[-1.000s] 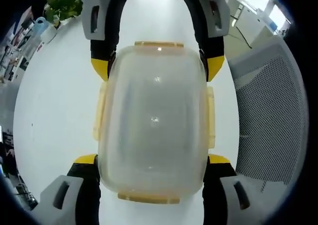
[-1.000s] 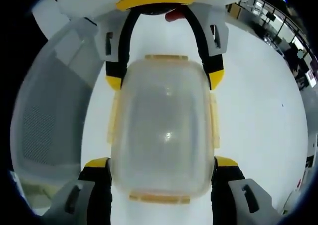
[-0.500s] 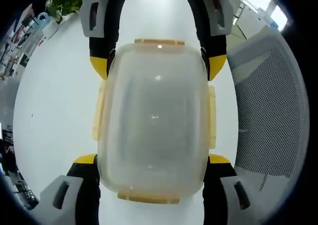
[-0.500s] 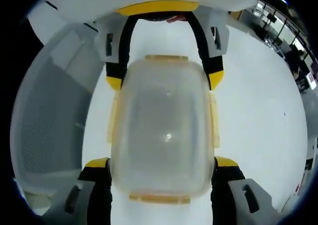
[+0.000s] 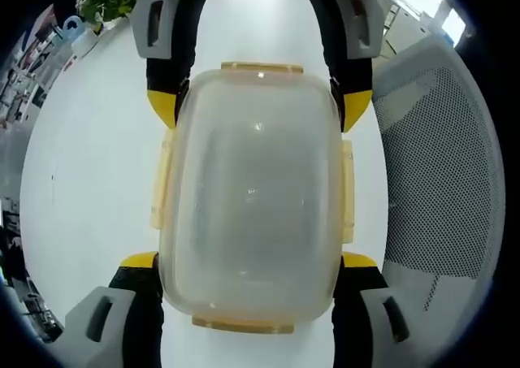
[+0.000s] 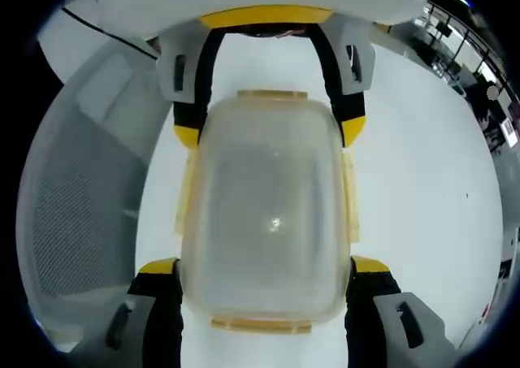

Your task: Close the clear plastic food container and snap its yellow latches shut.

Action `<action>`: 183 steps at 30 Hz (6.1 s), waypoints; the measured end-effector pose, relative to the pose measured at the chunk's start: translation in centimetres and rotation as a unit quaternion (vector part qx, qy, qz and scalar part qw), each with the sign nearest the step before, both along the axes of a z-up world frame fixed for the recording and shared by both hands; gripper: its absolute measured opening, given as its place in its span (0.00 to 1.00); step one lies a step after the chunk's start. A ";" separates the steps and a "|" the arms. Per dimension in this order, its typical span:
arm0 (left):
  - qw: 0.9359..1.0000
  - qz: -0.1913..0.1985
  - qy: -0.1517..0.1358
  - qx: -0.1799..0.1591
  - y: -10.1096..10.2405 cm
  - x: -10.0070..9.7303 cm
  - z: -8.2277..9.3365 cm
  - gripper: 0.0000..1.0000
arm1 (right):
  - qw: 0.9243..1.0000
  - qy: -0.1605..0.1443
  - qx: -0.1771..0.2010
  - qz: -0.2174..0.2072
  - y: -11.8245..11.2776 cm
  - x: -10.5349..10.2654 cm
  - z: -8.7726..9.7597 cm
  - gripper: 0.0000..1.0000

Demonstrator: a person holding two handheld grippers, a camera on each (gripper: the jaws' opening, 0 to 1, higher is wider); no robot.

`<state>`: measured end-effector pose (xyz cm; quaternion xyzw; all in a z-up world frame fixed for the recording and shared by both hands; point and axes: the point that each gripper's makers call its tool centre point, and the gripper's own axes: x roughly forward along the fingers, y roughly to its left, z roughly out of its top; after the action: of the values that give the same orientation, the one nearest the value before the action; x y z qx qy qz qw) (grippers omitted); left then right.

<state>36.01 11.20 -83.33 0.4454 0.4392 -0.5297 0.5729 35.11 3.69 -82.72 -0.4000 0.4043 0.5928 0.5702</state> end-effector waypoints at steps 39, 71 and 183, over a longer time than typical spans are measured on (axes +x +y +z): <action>1.000 -0.007 0.014 -0.001 3.0 0.3 -0.2 0.89 | 1.000 0.002 -0.005 -0.012 3.0 0.3 -0.2 0.84; 1.000 -0.009 0.017 -0.001 2.8 3.1 -0.3 0.90 | 1.000 0.002 -0.001 -0.012 2.9 3.0 -0.1 0.84; 1.000 0.003 0.004 -0.026 2.0 10.0 0.6 0.99 | 0.996 -0.001 0.059 -0.065 1.8 9.7 1.0 1.00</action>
<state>46.03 13.19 -82.77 0.4270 0.4294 -0.5408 0.5838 44.77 5.51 -81.68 -0.3389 0.3930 0.5773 0.6305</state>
